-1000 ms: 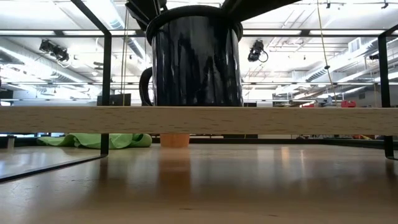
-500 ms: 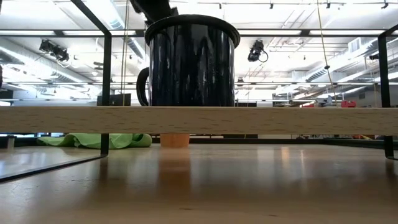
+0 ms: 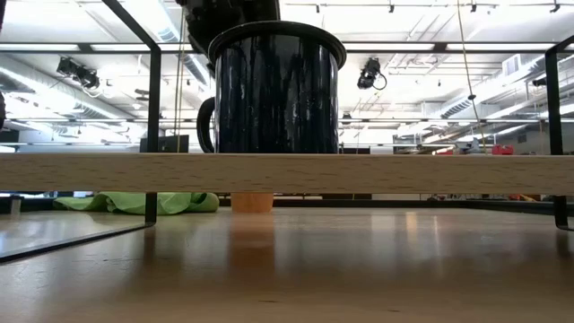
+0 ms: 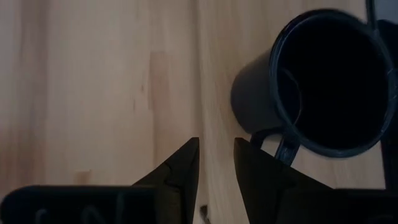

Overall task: Stack small to large cups/mugs on shelf
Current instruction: Put the dark blue mug on the shelf

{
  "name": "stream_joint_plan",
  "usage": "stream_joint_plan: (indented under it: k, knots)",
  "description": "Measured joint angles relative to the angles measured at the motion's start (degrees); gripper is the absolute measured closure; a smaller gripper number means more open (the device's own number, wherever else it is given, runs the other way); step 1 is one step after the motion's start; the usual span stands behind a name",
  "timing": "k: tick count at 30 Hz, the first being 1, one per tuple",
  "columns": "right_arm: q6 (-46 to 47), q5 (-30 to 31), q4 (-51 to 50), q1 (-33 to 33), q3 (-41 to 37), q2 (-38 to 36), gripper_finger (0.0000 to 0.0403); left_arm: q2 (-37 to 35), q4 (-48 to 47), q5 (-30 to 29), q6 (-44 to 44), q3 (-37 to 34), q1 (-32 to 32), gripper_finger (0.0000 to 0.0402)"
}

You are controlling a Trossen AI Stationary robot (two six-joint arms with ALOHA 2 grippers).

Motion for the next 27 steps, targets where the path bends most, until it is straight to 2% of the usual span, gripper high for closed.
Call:
stream_joint_plan:
  k: [4, 9, 14, 20, 27]
  knots:
    - [-1.48, -0.01, 5.32, -1.38, -2.88, 0.01, 0.0398, 2.13, 1.99, 1.93, -0.29, -0.18, -0.28, 0.0294]
    - [-0.72, 0.04, 5.47, -3.94, -3.16, 0.54, 0.0389, 4.65, 2.09, 1.93, -0.30, -0.19, -0.48, 0.0294]
    - [-0.60, -0.53, 5.30, -5.47, -3.19, 0.57, 0.0398, 6.01, 2.85, 2.17, -0.46, -0.09, -0.45, 0.0294]
    - [0.00, -0.73, 4.73, -6.25, -3.19, 0.57, 0.0394, 6.13, 2.89, 4.83, -2.72, -0.14, -1.63, 0.0295]
    - [0.06, -0.95, 3.36, -6.49, -3.19, 0.57, 0.0400, 6.13, 2.41, 5.23, -4.60, -0.14, -4.12, 0.0296]
